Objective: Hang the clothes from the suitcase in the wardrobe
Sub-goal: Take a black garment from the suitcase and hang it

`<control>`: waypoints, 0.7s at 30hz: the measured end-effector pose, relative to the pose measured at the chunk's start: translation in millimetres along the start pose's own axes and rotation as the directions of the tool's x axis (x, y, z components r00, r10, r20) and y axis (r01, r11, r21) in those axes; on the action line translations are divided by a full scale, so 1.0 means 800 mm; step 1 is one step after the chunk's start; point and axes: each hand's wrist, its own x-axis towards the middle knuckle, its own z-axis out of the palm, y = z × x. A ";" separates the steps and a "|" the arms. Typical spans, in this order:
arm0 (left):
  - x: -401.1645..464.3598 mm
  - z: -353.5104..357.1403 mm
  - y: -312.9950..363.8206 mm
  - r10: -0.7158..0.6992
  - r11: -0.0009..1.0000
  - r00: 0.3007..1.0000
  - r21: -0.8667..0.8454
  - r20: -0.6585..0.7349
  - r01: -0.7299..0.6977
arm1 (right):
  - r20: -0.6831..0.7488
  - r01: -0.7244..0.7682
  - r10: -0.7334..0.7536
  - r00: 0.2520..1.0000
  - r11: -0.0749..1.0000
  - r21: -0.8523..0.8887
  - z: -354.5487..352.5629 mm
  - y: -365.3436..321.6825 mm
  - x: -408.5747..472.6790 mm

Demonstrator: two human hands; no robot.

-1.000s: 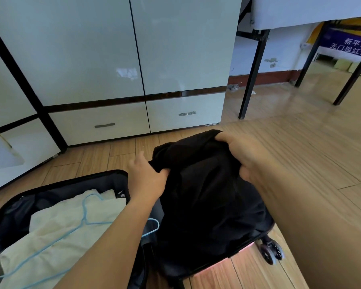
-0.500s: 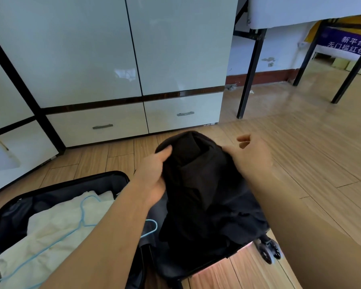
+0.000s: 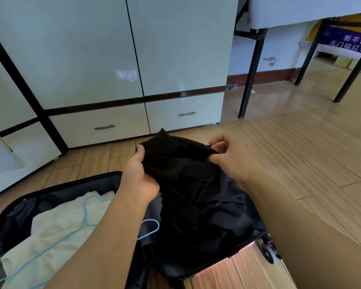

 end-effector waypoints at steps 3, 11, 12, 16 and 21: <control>-0.001 -0.003 0.000 -0.012 0.999 1.000 0.036 0.005 0.012 | -0.186 0.156 -0.210 0.960 0.950 -0.272 -0.001 -0.002 -0.004; -0.018 0.016 -0.019 -0.094 0.936 0.976 0.353 0.198 0.019 | 0.235 0.037 -0.013 0.972 0.995 -0.096 0.023 -0.028 -0.019; -0.017 0.014 -0.017 -0.094 0.917 0.975 0.400 0.199 0.007 | 0.276 -0.006 0.051 0.960 0.987 -0.162 0.021 -0.024 -0.020; -0.014 0.005 -0.013 -0.117 0.748 0.974 0.662 0.194 -0.042 | 0.397 -0.334 0.285 0.872 0.941 0.058 0.021 -0.011 -0.025; -0.015 -0.009 -0.008 -0.165 0.599 0.964 0.798 0.210 -0.071 | 0.184 -0.320 0.305 0.935 0.492 0.810 -0.011 -0.026 -0.014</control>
